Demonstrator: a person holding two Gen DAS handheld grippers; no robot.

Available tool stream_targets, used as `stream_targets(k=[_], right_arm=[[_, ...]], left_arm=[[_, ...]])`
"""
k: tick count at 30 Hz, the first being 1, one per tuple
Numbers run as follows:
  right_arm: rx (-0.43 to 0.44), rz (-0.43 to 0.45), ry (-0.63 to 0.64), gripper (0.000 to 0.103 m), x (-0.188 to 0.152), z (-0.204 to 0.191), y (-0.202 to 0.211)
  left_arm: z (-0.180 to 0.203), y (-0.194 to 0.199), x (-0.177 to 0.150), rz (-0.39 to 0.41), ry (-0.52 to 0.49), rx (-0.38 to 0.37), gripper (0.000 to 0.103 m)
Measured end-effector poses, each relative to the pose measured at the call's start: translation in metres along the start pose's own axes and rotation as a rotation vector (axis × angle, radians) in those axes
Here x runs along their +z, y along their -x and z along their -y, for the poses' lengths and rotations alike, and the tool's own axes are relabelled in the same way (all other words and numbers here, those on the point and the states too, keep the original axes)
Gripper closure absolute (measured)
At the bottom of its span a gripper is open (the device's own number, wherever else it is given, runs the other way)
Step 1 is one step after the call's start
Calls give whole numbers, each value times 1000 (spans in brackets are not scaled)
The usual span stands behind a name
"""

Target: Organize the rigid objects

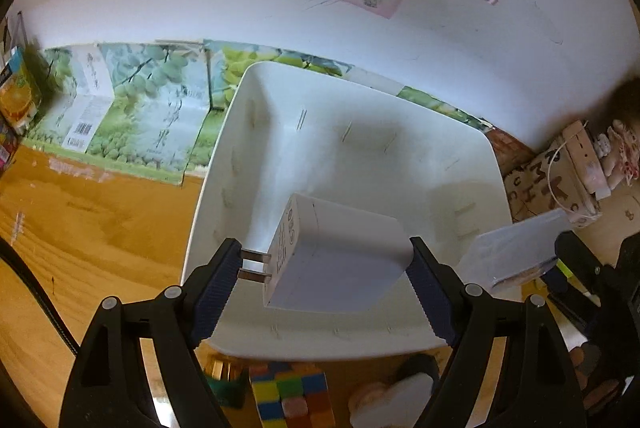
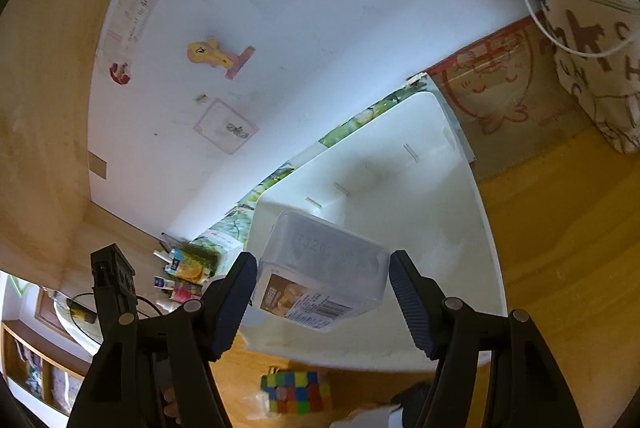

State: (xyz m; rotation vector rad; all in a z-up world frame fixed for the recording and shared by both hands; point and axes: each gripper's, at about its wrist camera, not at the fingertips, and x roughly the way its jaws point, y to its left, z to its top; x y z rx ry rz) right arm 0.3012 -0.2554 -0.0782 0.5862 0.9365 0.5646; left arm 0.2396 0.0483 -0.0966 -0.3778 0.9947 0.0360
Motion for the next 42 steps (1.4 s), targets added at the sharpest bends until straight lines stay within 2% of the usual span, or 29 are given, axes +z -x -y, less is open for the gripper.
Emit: stream_targets(k=[5,14,18,20,30,42], right_arm=[[-6,-6,-10,34,4,6,-12],[-15,1,-1,33,6,3,-10],[-20,8,4,31,7,-2,-2],[-20,23,7,23,6,-6,5],[-14,108,50,20,-8,-42,46],[-80,251,157,16,-47,-98,92]], left_arm=[[-3,-7,-2,20,13,-41,18],[-9,-9,-2,2,28,-18,16],[-6,13,1,80,23,-52,9],[-5,25,3,111,20,-59,6],[-12,87,-1,253,0,-131,5],[-27,171,-25,416,-70,-186,5]])
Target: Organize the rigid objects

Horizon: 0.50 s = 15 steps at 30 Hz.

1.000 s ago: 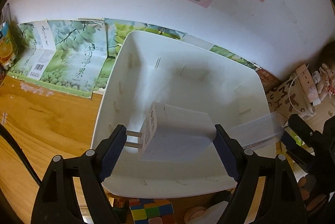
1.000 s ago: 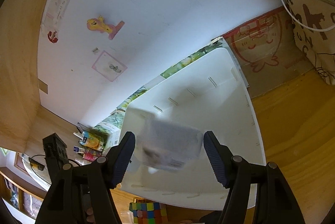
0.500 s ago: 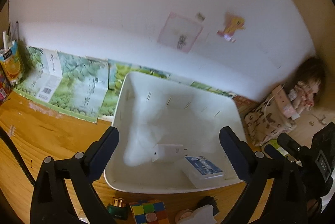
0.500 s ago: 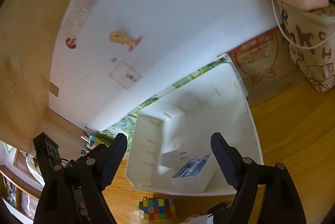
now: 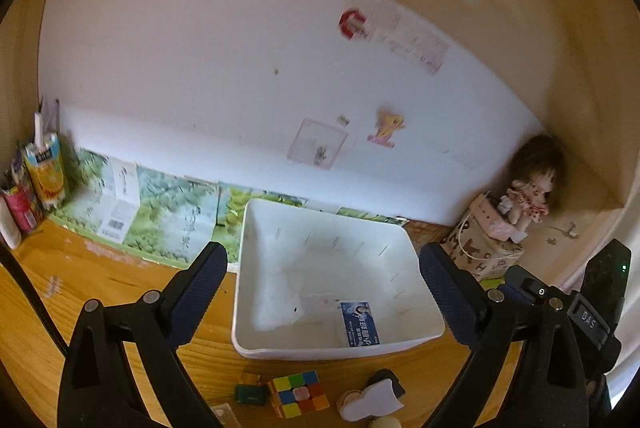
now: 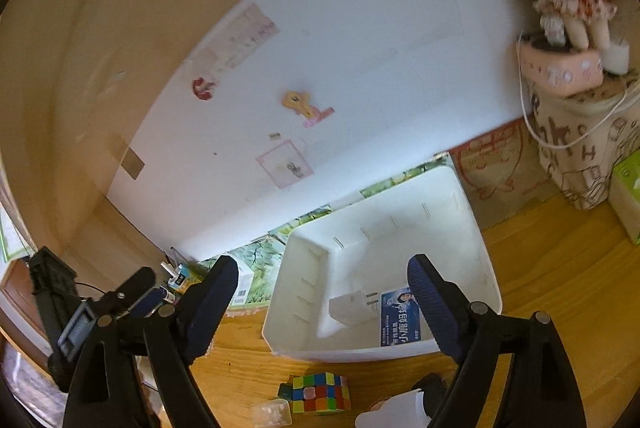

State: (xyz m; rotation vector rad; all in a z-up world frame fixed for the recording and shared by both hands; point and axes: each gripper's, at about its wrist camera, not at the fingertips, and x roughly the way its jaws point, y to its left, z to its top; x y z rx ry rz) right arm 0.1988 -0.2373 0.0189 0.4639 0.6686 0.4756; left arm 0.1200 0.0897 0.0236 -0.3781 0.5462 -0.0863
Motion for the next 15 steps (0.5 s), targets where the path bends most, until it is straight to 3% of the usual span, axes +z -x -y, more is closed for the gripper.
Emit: stream_targets(k=[5,10,15], right_arm=[[-38,62,42,15,-11,-21,25],[-77,143,85,3,-26,-38,51],[-97,227,152,1,-42,-52,75]], left_arm=[[-1,32,-2,40,-13,-6,5],[-2,57,-9,68,-35,-19,5],[-3,80,-19,77,-50,-13,5]])
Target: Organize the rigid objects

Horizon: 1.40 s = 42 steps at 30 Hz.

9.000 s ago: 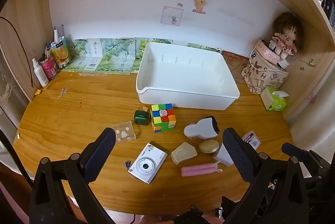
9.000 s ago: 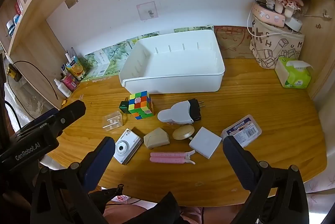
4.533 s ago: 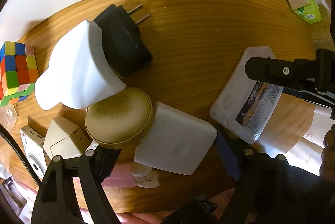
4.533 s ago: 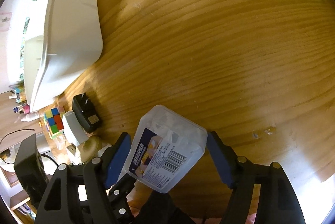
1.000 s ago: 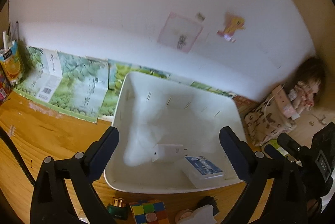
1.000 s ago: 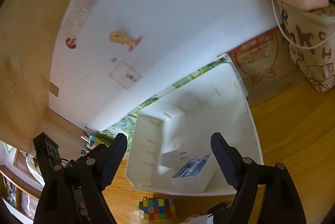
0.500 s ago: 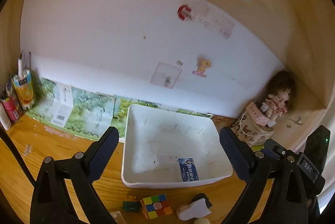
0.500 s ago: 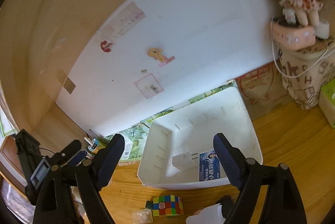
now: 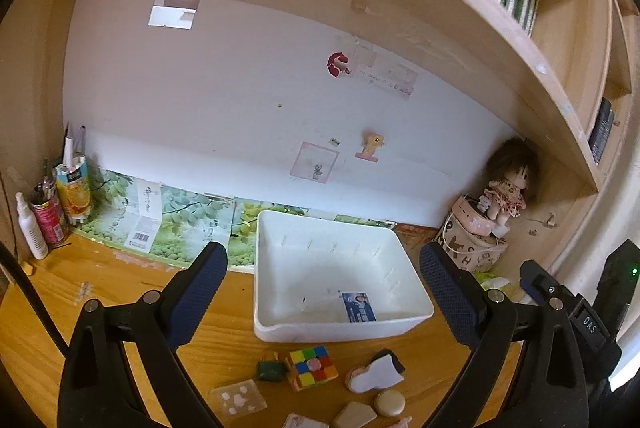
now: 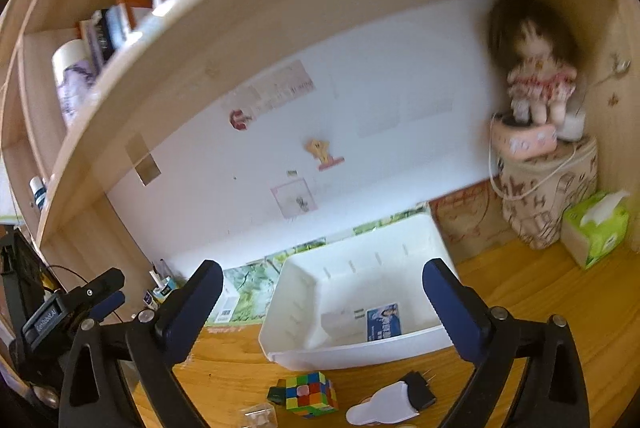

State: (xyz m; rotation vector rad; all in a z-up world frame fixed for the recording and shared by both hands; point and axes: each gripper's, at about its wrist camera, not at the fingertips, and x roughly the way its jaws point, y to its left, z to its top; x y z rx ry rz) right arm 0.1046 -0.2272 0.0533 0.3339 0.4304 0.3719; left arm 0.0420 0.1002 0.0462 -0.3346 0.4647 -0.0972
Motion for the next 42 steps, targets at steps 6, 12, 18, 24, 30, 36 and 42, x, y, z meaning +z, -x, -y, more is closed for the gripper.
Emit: stream_targets(k=[6,12,18,24,30,36,42], right_arm=[[12,60,48,1,-11,-7,25],[30,77,87,0,-19,-7,46],[34,71,125,0,-24,-4,71],[43,108,169,0,-33,1,97],[54,113,206,1,-46,7,111],[99,86,221,1,-63,15,115],[106,23,263,1,-83,17,109]], left_arm=[[-1,24,-16,4,-8,37,5],[3,48,-30,10,12,92,5],[19,67,-40,-27,16,144,5],[35,81,-56,-68,10,182,5],[44,86,-75,-131,2,210,5],[46,83,-97,-198,19,250,5],[48,69,-118,-309,34,275,5]])
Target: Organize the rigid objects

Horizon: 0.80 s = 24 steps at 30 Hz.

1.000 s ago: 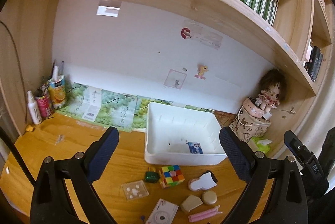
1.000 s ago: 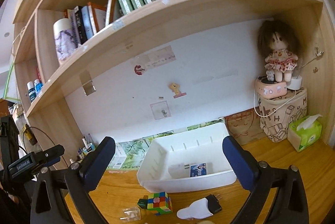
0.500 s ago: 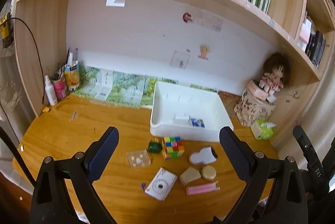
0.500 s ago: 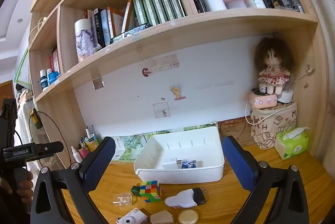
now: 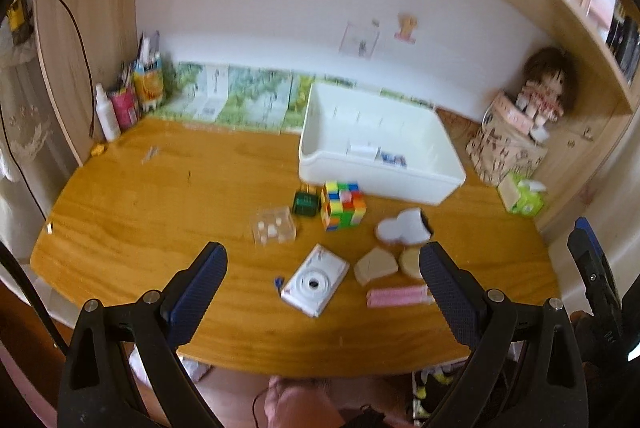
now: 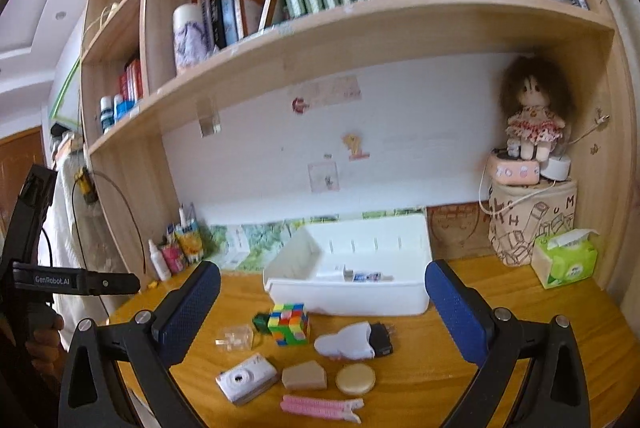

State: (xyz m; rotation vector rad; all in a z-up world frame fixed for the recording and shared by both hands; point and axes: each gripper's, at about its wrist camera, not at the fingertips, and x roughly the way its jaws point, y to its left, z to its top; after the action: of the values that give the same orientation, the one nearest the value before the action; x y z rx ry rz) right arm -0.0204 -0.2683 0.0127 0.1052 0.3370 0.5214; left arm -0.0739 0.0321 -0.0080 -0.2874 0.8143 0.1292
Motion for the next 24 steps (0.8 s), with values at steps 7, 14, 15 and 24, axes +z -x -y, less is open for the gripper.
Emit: stream_targets(k=[7,14,15,24], right_arm=[[66,-114,36,0,-25,-7,-18],[115,-270,76,1,-45,-13,-47],[124,-293,85,1,-48,-14,-51],[161,-481,175,1,-69,-18,-89]], left_arm=[[1,-44,-12,-187,52,38,5],[4,-84,-19,-348,55,73,5],[4,-89,-20,-367,48,80,5],[7,-146,-25,-539,14,124,5]])
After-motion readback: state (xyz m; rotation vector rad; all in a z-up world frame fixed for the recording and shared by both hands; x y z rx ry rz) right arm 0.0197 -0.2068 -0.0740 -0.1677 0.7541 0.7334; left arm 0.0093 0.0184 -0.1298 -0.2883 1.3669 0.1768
